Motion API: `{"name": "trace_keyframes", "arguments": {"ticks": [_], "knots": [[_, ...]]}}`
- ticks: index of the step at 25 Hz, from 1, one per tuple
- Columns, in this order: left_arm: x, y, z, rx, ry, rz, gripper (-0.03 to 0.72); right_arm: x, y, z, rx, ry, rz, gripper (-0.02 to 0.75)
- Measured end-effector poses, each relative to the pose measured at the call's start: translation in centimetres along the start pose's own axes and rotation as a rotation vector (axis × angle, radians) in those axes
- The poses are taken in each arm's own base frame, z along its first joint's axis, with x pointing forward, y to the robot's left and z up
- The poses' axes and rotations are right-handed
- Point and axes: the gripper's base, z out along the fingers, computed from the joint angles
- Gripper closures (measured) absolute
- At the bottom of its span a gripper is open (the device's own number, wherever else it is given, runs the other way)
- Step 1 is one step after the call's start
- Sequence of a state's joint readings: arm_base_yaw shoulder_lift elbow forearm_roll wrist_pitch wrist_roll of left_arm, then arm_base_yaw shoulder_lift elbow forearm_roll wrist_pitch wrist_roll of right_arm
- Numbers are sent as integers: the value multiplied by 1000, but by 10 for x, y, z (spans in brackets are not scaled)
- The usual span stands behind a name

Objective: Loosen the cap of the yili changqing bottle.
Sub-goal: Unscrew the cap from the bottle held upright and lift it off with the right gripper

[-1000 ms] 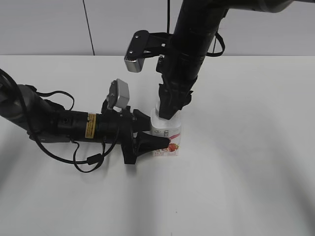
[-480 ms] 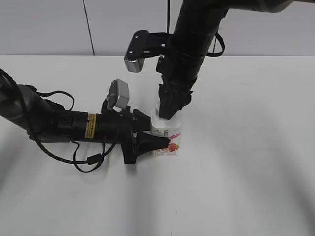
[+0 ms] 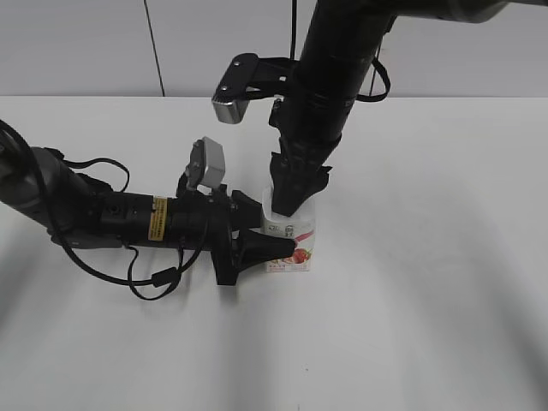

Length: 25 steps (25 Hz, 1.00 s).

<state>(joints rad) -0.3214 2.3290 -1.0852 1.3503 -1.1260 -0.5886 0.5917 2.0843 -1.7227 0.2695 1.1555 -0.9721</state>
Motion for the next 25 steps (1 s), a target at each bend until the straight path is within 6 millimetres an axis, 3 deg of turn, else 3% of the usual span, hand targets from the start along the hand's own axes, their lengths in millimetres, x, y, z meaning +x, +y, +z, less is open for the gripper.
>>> {"name": "trace_keyframes", "arguments": {"ticks": [9, 18, 25], "knots": [[0, 0, 0, -1, 0, -1, 300, -1, 2, -12, 20, -17, 321, 184], [0, 0, 0, -1, 0, -18, 300, 6, -2, -12, 96, 28, 935, 184], [0, 0, 0, -1, -1, -27, 300, -1, 3, -12, 6, -12, 1084, 184]]}}
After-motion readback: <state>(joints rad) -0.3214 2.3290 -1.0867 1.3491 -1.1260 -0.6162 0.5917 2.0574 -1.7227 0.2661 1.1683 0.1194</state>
